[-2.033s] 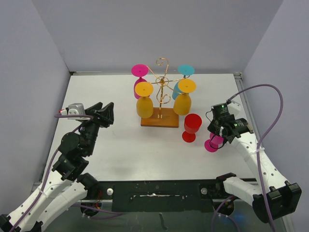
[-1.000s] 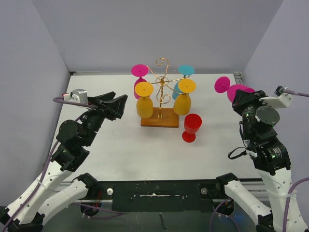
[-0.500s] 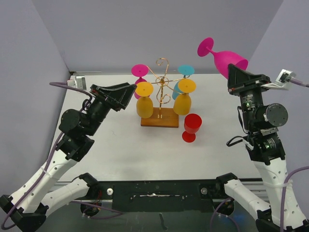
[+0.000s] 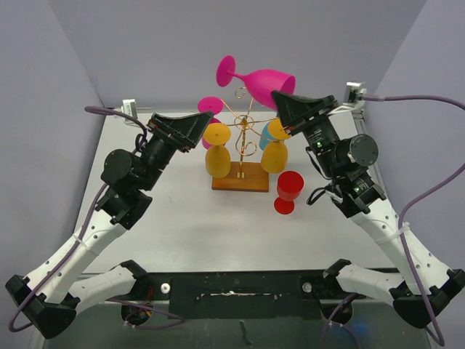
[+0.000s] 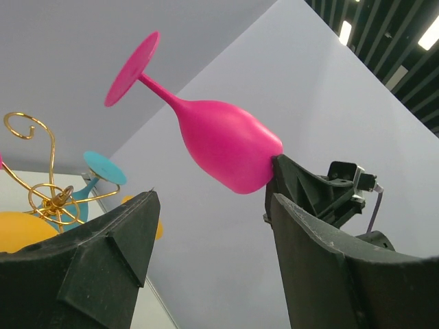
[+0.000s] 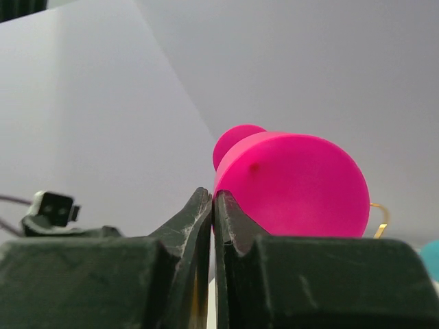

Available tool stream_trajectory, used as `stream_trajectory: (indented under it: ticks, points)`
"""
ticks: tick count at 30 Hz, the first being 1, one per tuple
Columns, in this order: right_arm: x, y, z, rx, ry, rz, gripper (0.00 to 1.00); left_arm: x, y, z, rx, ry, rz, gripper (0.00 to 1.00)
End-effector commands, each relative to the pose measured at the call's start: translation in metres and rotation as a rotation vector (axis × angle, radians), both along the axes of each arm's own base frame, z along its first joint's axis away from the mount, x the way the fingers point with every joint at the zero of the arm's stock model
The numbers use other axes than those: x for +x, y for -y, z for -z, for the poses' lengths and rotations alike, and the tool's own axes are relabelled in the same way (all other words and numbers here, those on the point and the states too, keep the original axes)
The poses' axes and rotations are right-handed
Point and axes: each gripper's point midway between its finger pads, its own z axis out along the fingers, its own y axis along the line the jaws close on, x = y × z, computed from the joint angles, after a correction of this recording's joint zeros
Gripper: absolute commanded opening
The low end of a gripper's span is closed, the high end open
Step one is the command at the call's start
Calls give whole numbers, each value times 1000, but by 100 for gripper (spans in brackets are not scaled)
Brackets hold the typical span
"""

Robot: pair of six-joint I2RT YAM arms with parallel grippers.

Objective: Place the wine glass upside down on the wine glass rack

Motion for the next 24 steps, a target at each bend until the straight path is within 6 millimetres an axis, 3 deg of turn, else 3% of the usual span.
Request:
stream_trajectory:
  ticks: [1,7,11,24]
  points:
    - [-30,-12,-52,74,183,-40,0,-5,-8,-32,-113,36,9,65]
    - [-41,-45,-41,69,187,-134,0,4,-18,-23,-230,-29,-15,65]
    - [-48,-56,-36,69,184,-170,0,0,-18,-30,-258,6,9,65]
    - [-63,-79,-20,69,155,-282,0,29,-31,-14,-375,-64,-31,65]
